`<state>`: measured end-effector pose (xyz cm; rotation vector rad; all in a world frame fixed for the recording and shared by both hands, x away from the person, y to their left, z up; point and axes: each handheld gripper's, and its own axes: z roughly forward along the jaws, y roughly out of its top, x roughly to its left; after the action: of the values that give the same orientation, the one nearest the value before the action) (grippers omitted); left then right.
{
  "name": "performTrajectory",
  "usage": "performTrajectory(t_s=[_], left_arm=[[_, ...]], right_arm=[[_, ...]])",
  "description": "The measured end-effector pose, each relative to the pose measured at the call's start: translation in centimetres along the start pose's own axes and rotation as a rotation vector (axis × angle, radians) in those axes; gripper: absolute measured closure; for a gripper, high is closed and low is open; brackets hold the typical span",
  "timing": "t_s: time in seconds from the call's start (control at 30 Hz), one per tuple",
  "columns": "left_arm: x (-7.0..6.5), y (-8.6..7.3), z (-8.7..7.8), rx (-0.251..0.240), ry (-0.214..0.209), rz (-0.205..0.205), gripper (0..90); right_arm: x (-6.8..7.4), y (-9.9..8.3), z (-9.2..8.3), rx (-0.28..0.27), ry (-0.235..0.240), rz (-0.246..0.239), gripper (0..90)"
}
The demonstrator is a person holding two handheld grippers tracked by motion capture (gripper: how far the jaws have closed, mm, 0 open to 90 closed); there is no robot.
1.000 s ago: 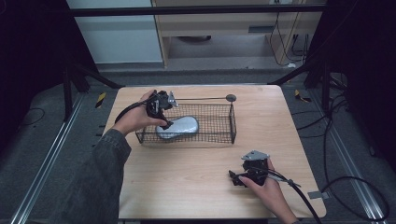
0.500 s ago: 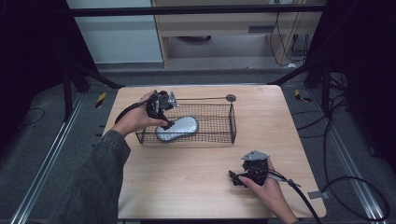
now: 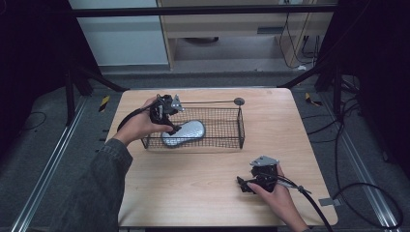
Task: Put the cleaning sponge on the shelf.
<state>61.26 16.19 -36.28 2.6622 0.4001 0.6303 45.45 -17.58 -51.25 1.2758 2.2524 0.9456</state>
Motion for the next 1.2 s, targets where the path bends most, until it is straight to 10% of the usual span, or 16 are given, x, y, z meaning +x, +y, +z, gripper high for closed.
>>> performTrajectory(t_s=[0.63,1.2], left_arm=[[-2.5,-1.4,-1.9,-0.14,-0.007,-0.19,5.1],[-7.3,-2.8,-3.0,-0.177,-0.017,-0.204,6.0]], right_arm=[[0.0,0.0,0.0,-0.002,-0.002,-0.002,0.4],[0.0,0.0,0.0,-0.002,-0.003,-0.001,0.4]])
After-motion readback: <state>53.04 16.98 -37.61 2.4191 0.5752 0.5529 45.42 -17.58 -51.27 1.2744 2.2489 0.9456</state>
